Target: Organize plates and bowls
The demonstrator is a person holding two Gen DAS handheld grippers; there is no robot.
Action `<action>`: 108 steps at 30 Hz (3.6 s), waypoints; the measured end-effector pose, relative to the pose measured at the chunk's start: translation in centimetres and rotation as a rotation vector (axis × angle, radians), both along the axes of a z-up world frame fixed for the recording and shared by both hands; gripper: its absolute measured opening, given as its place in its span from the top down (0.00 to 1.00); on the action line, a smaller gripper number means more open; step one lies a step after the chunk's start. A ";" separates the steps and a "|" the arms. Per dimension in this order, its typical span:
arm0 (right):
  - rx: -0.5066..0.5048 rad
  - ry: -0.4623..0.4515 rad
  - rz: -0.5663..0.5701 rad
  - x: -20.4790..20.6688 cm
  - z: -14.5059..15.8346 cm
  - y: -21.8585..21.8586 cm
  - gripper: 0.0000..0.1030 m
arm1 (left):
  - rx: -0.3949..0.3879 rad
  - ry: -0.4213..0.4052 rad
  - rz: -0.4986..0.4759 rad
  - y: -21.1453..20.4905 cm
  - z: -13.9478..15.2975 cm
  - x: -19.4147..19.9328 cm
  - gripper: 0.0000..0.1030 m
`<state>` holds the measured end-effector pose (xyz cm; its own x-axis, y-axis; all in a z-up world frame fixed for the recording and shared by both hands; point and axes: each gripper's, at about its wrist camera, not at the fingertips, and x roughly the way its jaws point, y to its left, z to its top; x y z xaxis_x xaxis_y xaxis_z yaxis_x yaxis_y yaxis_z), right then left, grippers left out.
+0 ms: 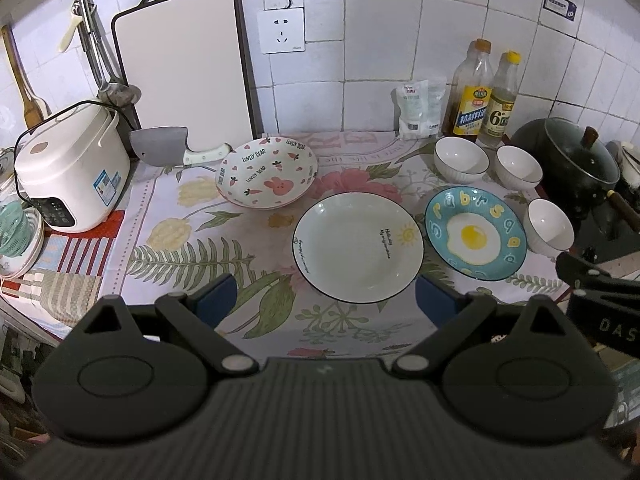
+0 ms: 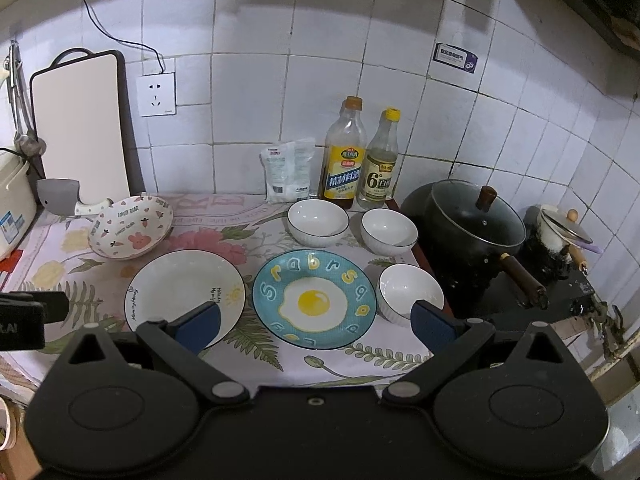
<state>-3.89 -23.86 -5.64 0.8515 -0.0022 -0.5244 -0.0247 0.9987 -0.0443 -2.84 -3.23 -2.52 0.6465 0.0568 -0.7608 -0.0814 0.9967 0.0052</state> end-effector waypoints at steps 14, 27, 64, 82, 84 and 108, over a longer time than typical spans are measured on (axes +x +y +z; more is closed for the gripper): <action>-0.002 -0.025 0.018 0.1 0.0 -0.2 0.01 | -0.010 -0.061 -0.002 -0.1 -0.1 -0.7 0.06; 0.028 -0.025 0.030 0.1 -0.4 -1.0 0.01 | -0.014 -0.079 -0.010 -0.7 -0.3 -1.3 0.06; 0.344 0.061 0.346 12.8 -16.1 4.5 0.10 | -0.154 0.074 -0.026 6.2 -18.8 12.3 0.16; 0.355 0.144 0.215 17.9 -21.1 7.2 0.71 | -0.226 0.102 -0.029 6.9 -24.8 16.2 0.68; 0.386 0.150 0.231 18.0 -21.2 6.5 0.74 | -0.213 0.091 -0.036 6.8 -24.8 16.1 0.68; 0.329 -0.006 0.271 24.5 -15.9 5.0 0.73 | -0.149 -0.096 -0.094 4.7 -20.7 24.7 0.68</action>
<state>20.65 -18.83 -21.52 0.8011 0.3889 -0.4550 -0.2891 0.9170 0.2747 21.88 1.50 -23.25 0.7138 -0.1158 -0.6907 0.0192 0.9891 -0.1459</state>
